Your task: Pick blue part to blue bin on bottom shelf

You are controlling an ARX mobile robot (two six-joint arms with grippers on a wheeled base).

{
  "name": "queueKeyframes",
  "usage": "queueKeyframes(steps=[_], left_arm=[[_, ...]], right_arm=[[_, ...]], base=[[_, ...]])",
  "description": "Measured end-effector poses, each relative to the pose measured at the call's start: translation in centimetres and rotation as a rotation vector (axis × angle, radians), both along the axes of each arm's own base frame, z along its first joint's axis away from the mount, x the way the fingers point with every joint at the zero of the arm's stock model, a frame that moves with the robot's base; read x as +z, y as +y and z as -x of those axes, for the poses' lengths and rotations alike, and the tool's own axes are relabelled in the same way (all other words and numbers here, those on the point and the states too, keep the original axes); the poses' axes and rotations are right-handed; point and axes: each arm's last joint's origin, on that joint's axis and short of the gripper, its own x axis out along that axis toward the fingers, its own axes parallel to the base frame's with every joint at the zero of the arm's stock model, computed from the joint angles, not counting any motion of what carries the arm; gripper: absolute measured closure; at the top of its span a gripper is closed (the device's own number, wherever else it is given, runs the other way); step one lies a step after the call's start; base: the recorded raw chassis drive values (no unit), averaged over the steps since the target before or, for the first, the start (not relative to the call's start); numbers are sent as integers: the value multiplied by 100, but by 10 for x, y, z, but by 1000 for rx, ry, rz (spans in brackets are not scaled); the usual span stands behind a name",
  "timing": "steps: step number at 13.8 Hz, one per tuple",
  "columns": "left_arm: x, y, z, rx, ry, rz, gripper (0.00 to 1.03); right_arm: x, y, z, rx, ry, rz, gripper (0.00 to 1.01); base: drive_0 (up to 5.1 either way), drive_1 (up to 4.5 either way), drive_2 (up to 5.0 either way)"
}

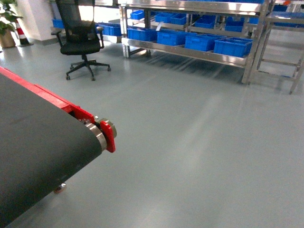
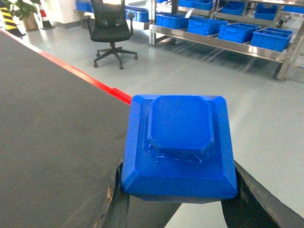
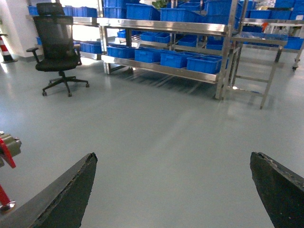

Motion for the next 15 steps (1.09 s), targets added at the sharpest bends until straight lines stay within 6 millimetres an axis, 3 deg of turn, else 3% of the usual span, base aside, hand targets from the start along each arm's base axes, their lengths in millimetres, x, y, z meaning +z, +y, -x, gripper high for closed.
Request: queueKeyframes(steps=[15], left_arm=[[0, 0, 0, 0, 0, 0, 58]], right_arm=[[0, 0, 0, 0, 0, 0, 3]], base=[[-152, -152, -152]])
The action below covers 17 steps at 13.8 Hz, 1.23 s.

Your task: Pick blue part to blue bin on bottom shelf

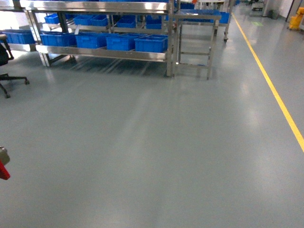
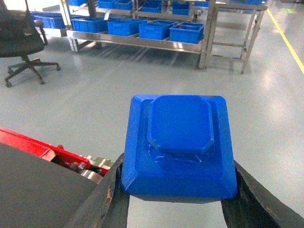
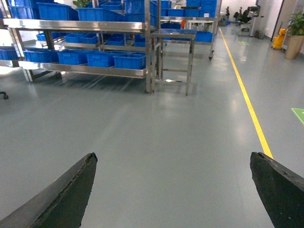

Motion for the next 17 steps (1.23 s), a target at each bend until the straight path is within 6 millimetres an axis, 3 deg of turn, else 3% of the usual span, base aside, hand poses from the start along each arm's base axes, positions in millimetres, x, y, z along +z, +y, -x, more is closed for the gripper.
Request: queueKeyframes(steps=[11, 13, 17], left_arm=[[0, 0, 0, -5, 3, 1, 58], [0, 0, 0, -4, 0, 0, 58], [0, 0, 1, -4, -3, 1, 58]], right_arm=[[0, 0, 0, 0, 1, 0, 3], [0, 0, 0, 0, 0, 0, 3], [0, 0, 0, 0, 1, 0, 3]], base=[[-146, -146, -146], [0, 0, 0], [-12, 386, -409]])
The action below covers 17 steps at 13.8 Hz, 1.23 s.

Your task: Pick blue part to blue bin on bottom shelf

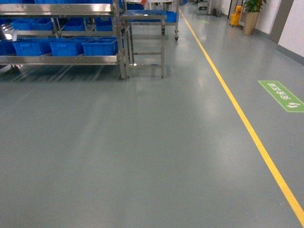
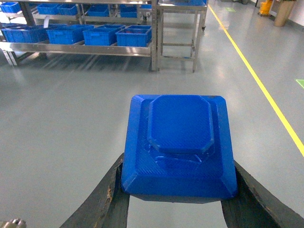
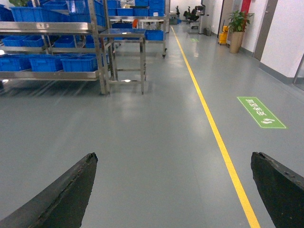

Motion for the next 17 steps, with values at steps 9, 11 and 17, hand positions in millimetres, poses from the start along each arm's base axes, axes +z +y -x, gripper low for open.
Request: queueKeyframes(steps=[9, 11, 17], left_arm=[[0, 0, 0, 0, 0, 0, 58], [0, 0, 0, -1, 1, 0, 58], [0, 0, 0, 2, 2, 0, 58]], right_arm=[[0, 0, 0, 0, 0, 0, 3], [0, 0, 0, 0, -3, 0, 3], [0, 0, 0, 0, -1, 0, 3]], base=[[-10, 390, -409], [-4, 396, -404], [0, 400, -400]])
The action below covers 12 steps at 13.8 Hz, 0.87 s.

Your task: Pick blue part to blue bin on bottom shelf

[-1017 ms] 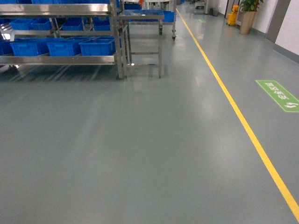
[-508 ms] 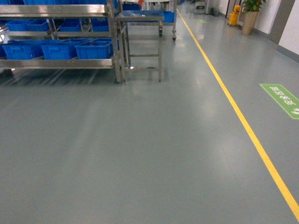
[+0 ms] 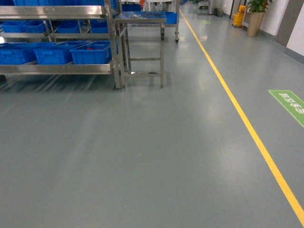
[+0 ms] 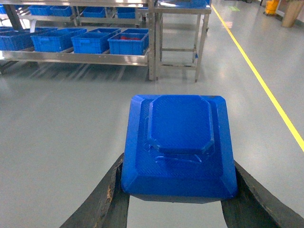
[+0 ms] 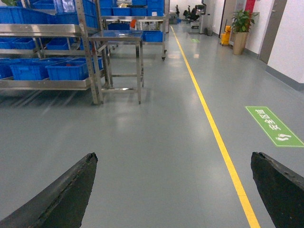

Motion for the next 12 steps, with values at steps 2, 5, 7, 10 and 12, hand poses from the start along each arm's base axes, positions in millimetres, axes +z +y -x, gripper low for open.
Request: queueKeyframes(steps=[2, 5, 7, 10, 12], left_arm=[[0, 0, 0, 0, 0, 0, 58], [0, 0, 0, 0, 1, 0, 58], [0, 0, 0, 0, -1, 0, 58], [0, 0, 0, 0, -1, 0, 58], [0, 0, 0, 0, -1, 0, 58]], right_arm=[[0, 0, 0, 0, -2, 0, 3], [0, 0, 0, 0, 0, 0, 3], [0, 0, 0, 0, 0, 0, 3], [0, 0, 0, 0, -2, 0, 3], [0, 0, 0, 0, 0, 0, 3]], base=[[5, 405, -395], [14, 414, -386], [10, 410, -390], [-3, 397, -403], [-6, 394, -406]])
